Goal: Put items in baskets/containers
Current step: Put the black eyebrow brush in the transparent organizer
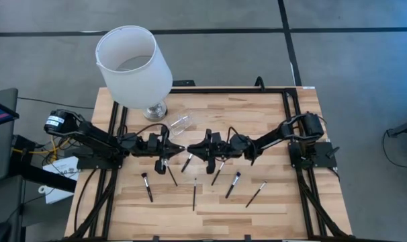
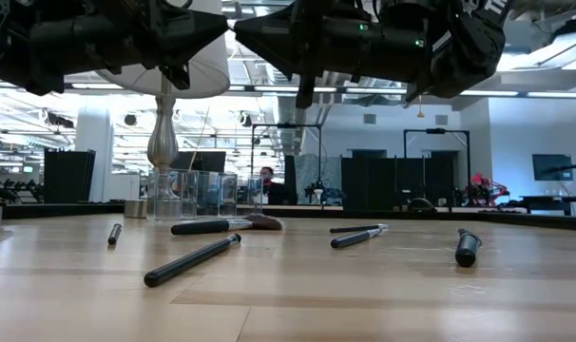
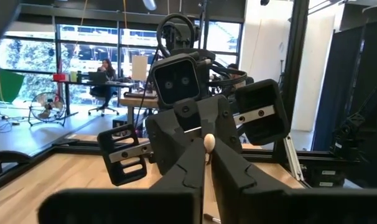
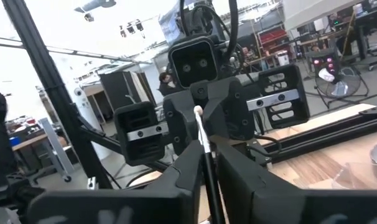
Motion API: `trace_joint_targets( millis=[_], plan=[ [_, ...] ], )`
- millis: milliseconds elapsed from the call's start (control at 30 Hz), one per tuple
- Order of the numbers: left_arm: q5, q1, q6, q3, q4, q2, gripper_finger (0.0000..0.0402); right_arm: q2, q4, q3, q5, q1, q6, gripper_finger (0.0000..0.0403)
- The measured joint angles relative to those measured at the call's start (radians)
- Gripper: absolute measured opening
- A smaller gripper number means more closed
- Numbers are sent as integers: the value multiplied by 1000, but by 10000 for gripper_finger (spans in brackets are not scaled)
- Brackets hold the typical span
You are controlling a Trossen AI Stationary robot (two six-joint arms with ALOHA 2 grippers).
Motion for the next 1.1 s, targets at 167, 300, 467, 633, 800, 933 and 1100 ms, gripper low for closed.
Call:
trace_joint_targets(
  millis=[167,300,467,633,800,933,1100],
  plan=[
    [-1,0,0,0,-1,0,10,0,-25,0,-1,-13,0,81],
    [-11,1,-4,0,-5,0,12,-11,-62,0,-9,-34,-12,112],
    [-31,1,-35,1,0,0,9,-98,-183,-1,-8,-50,-148,151],
    [-89,11,-2,1,-11,0,8,-221,-394,0,63,-53,-244,182],
    [-202,74,38,1,-13,0,8,-293,-532,0,126,-54,-254,198],
    [-332,150,74,1,-68,0,8,-332,-608,-1,139,-55,-298,200],
    [-379,204,70,1,-167,0,8,-372,-665,0,137,-49,-289,193]
  ],
)
